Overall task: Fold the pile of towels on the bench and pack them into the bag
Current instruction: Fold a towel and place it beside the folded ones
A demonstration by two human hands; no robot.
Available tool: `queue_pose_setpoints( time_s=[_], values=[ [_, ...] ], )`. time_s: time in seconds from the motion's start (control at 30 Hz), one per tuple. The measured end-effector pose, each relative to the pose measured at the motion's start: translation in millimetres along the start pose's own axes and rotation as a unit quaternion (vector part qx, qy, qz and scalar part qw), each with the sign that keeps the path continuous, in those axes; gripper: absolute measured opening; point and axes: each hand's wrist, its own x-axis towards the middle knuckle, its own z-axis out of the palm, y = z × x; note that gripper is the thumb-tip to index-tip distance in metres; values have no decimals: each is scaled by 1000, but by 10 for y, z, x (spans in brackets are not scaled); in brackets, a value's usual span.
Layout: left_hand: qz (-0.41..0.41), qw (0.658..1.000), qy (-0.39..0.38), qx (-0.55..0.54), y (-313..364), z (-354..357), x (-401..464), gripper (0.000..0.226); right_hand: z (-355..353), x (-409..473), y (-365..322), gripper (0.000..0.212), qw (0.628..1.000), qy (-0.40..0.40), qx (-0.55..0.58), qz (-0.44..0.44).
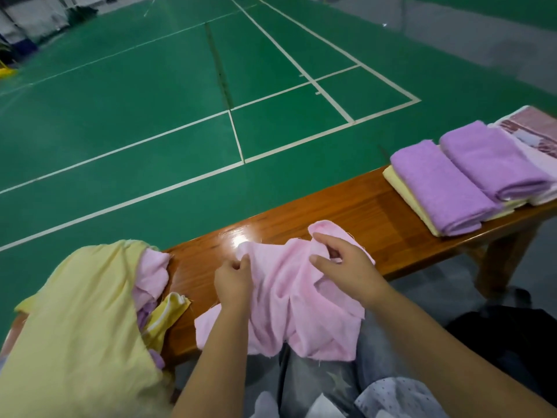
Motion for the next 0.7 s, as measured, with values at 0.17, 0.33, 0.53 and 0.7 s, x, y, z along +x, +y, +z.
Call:
queue_pose_setpoints(
  time_s=[0.17,0.33,0.53,0.7],
  values=[
    [-193,955,-59,-216,43,-39,-264,30,19,-45,-8,44,999,1,43,15],
    [-298,822,-95,-477,157,-217,-458,45,1,-86,4,54,981,80,148,92],
    [-245,829,-130,-486,417,-393,-656,33,-64,-179,-184,19,979,98,177,29],
    [3,934,-63,-350,501,-307,-1055,14,-46,-307,-321,11,973,94,209,5]
  ],
)
